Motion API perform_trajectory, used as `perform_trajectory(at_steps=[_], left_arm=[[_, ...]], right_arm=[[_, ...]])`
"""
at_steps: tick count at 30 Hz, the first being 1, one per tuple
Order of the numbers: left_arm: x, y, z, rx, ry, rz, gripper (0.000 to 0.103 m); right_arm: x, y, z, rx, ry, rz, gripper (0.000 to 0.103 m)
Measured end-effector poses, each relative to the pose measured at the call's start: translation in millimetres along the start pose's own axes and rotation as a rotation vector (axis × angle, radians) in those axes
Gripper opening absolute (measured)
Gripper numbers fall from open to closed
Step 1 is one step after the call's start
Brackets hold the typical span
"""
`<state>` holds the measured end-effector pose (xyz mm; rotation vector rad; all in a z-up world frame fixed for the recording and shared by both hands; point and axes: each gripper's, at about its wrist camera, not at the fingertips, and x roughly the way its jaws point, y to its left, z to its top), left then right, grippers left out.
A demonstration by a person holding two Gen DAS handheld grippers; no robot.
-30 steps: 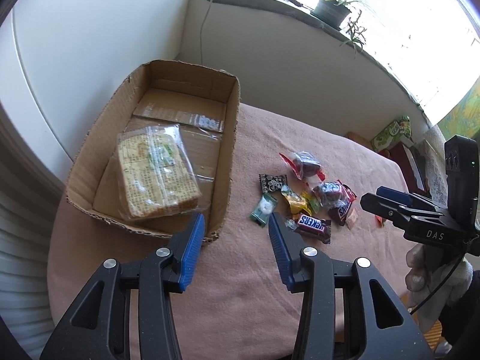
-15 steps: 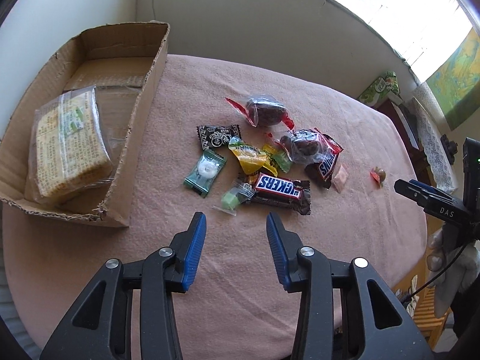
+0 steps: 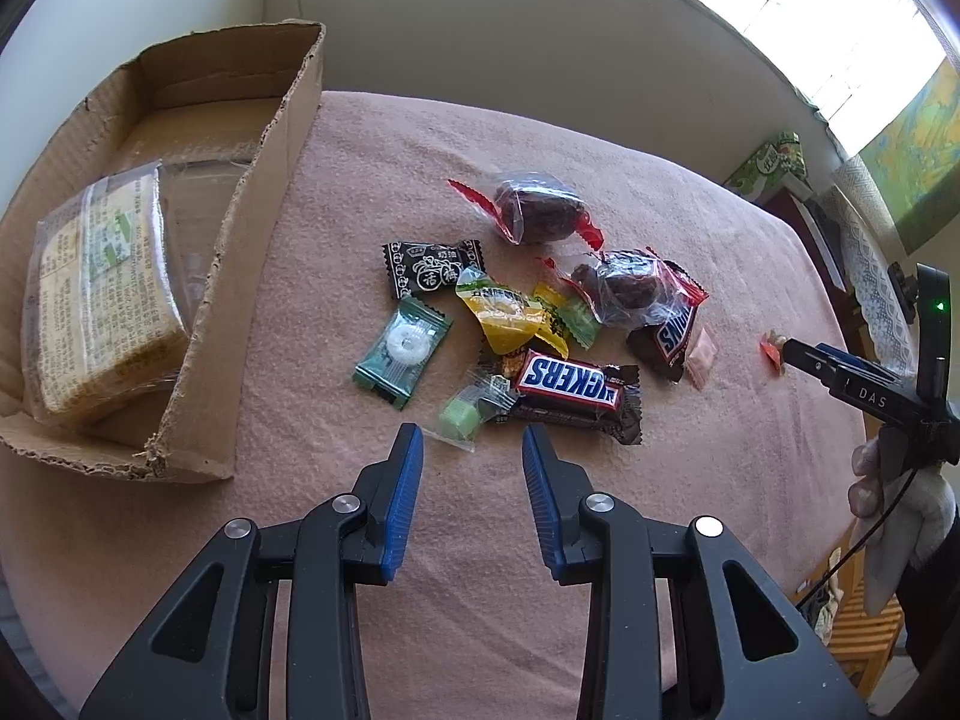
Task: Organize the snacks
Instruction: 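Grasp the small green candy with the left tool while the right tool grasps the egg candy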
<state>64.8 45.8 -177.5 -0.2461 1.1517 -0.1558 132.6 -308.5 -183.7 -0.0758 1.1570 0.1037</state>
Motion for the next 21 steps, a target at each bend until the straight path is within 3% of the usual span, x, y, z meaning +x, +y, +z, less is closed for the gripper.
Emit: perform_trajectory(at_steps=[17,21], left_arm=[[27,-5,9,0.025,0.02,0.012,0.022],[29,-7,9,0.039,0.015,0.014,0.018]], right_arm=[[23,4,9,-0.016,0.025,-0.013,0.08],[33,3,15,-0.026,0.045,-0.005,0.068]])
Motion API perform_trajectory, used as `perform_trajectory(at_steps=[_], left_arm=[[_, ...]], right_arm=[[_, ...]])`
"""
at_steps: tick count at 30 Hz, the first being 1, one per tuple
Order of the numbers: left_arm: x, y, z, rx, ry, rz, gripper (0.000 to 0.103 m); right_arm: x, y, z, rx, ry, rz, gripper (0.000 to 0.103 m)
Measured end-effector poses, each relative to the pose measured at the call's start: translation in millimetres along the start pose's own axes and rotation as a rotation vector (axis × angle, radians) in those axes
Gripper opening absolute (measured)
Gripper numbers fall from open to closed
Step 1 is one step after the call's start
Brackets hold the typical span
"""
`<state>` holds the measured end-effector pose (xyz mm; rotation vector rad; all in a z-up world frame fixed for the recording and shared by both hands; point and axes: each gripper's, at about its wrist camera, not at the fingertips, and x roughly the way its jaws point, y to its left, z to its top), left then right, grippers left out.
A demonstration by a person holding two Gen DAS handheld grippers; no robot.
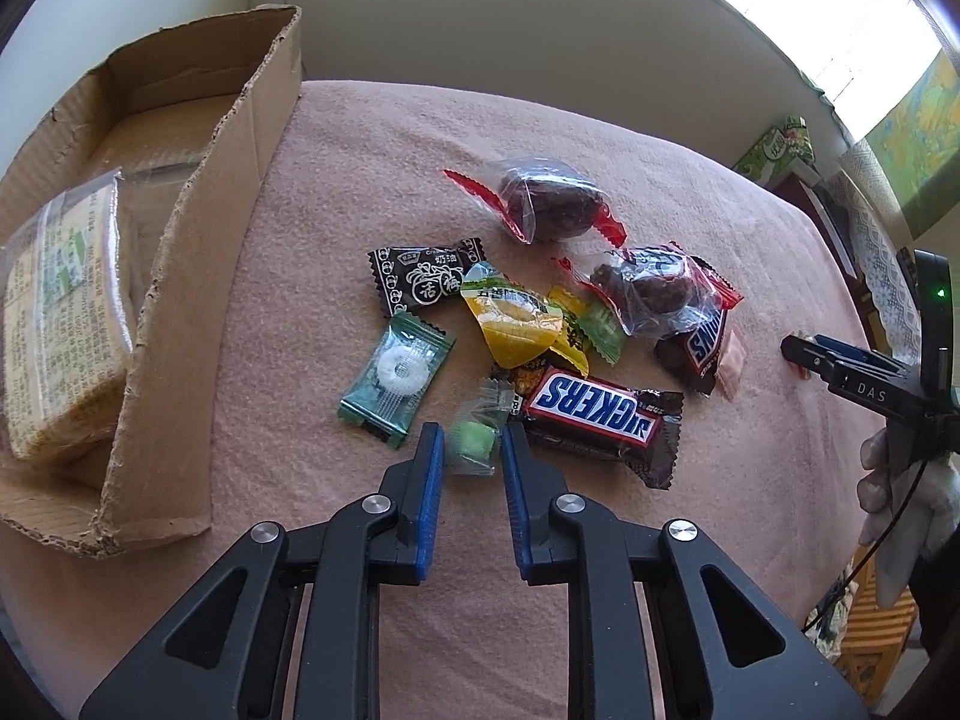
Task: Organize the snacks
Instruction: 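Grasp the small green candy with the left tool while the right tool grasps the egg candy, then carry both candies into the box and open both tools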
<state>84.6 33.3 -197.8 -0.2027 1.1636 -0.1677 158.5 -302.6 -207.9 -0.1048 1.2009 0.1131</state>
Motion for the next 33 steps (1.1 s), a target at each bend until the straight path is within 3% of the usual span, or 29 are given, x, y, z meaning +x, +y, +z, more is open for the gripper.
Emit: perform_trajectory(at_steps=[4,9,33], left_arm=[[0,-1,-1,0.008,-0.008,0.001,0.017],[0,0,-1,0.005,-0.012,-0.003,0.017],[-39,9,-2,-0.026,-0.074,-0.039,0.016]], right_arm=[[0,0,-2,-0.003,-0.004,0.005,0.065],[-1,-6,-4,-0.003,-0.005,0.026,0.043],[-38,-5,-13,0.004,-0.067,0.043,0.038]])
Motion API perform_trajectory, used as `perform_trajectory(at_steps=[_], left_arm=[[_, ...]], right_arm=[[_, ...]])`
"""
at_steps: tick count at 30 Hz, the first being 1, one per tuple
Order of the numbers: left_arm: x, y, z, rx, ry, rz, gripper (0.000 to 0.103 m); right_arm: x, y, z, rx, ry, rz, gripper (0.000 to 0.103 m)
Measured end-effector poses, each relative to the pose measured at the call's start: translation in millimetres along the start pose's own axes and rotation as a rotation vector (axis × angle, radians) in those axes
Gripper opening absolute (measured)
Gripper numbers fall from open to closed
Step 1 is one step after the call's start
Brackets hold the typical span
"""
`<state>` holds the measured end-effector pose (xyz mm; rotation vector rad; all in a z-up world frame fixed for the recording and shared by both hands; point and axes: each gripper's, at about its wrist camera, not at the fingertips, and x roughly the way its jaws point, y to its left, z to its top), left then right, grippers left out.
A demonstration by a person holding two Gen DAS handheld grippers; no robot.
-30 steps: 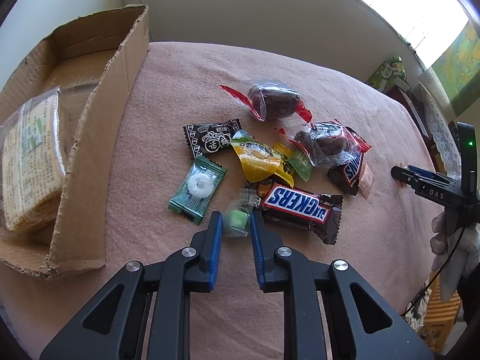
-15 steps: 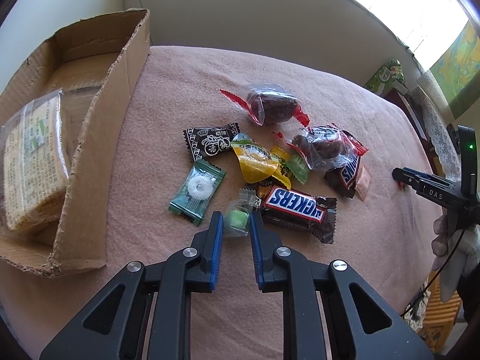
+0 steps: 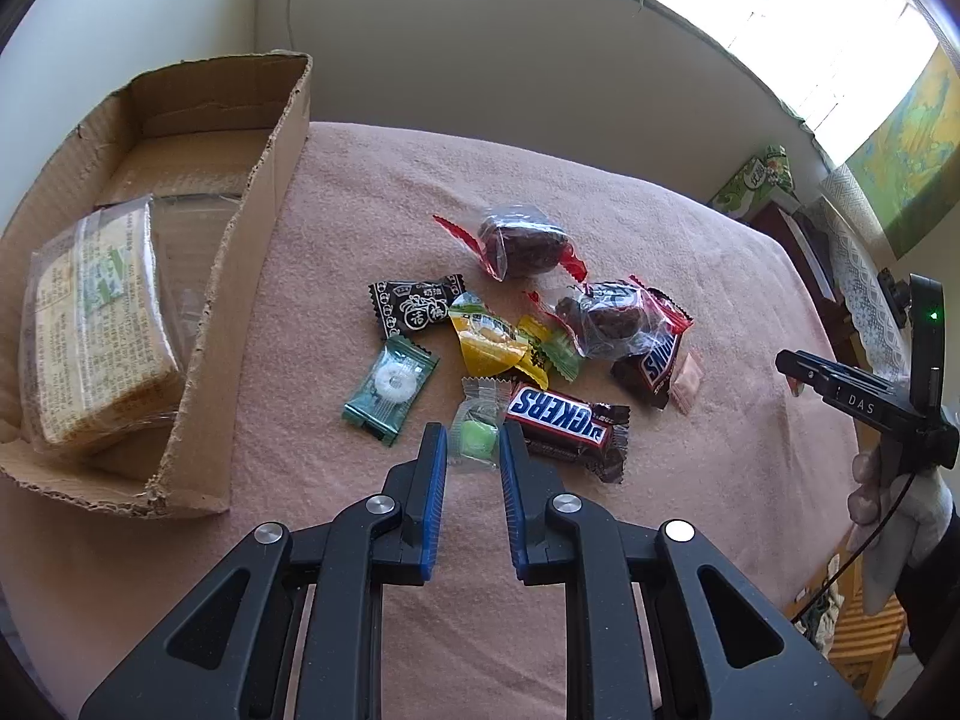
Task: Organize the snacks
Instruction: 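Carry both candies into the box and open both tools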
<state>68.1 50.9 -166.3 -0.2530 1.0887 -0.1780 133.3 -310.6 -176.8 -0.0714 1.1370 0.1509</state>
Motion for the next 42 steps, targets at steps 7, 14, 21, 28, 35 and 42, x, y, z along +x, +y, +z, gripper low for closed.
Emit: perform_trajectory(at_steps=[7,14,21,28,35,42], left_arm=[[-24,10,3,-0.023,-0.05,0.002,0.016],[-44,26,8,-0.066,-0.098,0.025,0.016],[-61,54,9,-0.126,-0.141,0.064,0.016],[-73,85,6,-0.188,-0.169,0.119,0.016],[-83,117,3,-0.251,-0.187,0.165,0.016],[-90,140,2,-0.294,-0.201,0.199,0.016]], right_arm=[[-20,18,13,-0.021,-0.042,0.038,0.038],[-38,59,36,-0.076,-0.095,0.111,0.038],[-49,116,61,-0.159,-0.13,0.201,0.038],[-48,182,83,-0.274,-0.148,0.284,0.038],[-44,244,93,-0.384,-0.15,0.337,0.038],[-37,291,97,-0.455,-0.139,0.368,0.038]])
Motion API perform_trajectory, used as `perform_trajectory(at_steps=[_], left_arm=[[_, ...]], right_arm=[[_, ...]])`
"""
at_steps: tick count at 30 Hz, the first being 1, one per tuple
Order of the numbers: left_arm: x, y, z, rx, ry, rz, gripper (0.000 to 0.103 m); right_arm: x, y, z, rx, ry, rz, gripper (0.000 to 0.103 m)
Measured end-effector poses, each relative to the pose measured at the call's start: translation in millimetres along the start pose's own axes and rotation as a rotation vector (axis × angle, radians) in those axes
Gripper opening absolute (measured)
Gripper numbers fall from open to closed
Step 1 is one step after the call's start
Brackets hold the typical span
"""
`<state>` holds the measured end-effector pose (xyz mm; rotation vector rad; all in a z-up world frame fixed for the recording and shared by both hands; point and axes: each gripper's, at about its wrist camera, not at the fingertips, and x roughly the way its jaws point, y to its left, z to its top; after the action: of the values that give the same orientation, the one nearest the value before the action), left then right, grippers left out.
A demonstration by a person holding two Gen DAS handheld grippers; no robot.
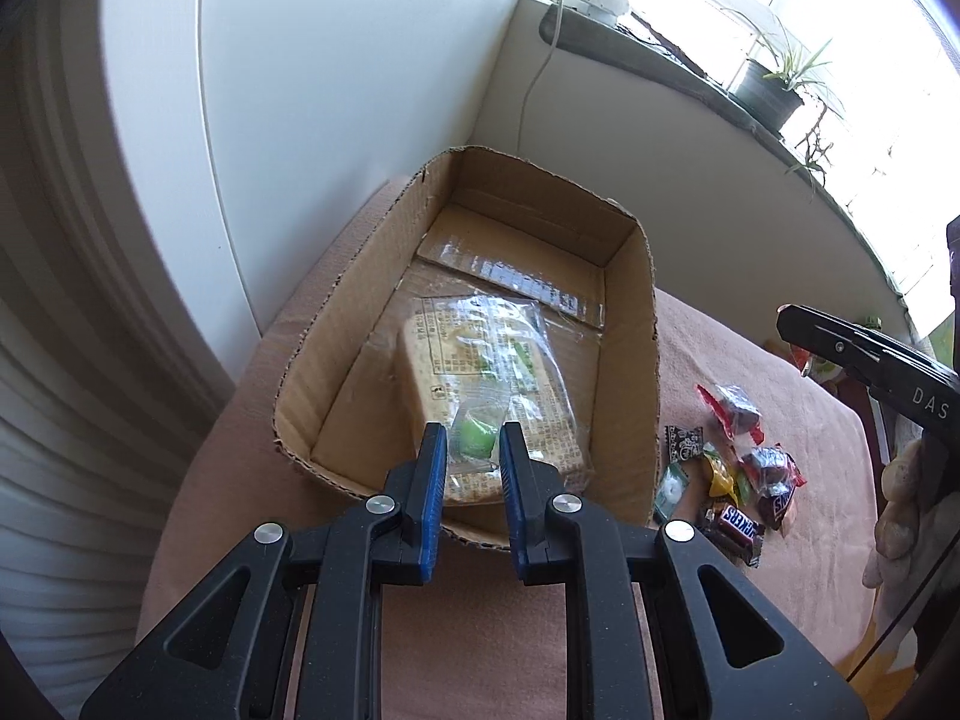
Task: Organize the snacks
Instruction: 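Carry both candies into the box and open both tools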
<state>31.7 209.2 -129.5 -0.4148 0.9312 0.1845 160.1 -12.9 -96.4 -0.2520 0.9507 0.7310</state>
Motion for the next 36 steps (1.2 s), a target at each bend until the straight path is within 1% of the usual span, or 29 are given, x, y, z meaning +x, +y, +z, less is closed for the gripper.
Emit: perform_trajectory(at_steps=[5,12,19,26,28,30,31,32,33,34,36], left_arm=[[1,11,7,-0.017,-0.008,0.016,0.016],[6,16,15,-0.01,-0.012,0.032,0.016],[12,20,21,-0.021,-0.007,0.03,0.016],[13,22,23,-0.026,0.0,0.026,0.017],[13,22,24,-0.028,0.0,0.03,0.017],[12,21,24,-0.026,0.0,0.029,0.018],[12,21,24,-0.024,-0.001,0.03,0.02],[12,20,24,-0.021,0.0,0.032,0.028],[12,20,24,-0.019,0.0,0.038,0.034],[12,19,24,-0.019,-0.002,0.044,0.043],[10,19,24,-0.017,-0.007,0.042,0.044]], right_arm=[[19,22,12,-0.033,0.017,0.026,0.038],[50,45,24,-0.074,0.055,0.042,0.038],[74,52,28,-0.081,0.096,0.052,0.038],[81,56,31,-0.087,0.111,0.074,0.039],[80,58,31,-0.092,0.109,0.078,0.045],[80,61,32,-0.101,0.103,0.078,0.061],[79,63,33,-0.106,0.099,0.077,0.065],[78,64,33,-0.11,0.092,0.072,0.069],[77,65,33,-0.113,0.088,0.069,0.072],[75,65,33,-0.113,0.085,0.068,0.073],[73,65,34,-0.109,0.081,0.066,0.075]])
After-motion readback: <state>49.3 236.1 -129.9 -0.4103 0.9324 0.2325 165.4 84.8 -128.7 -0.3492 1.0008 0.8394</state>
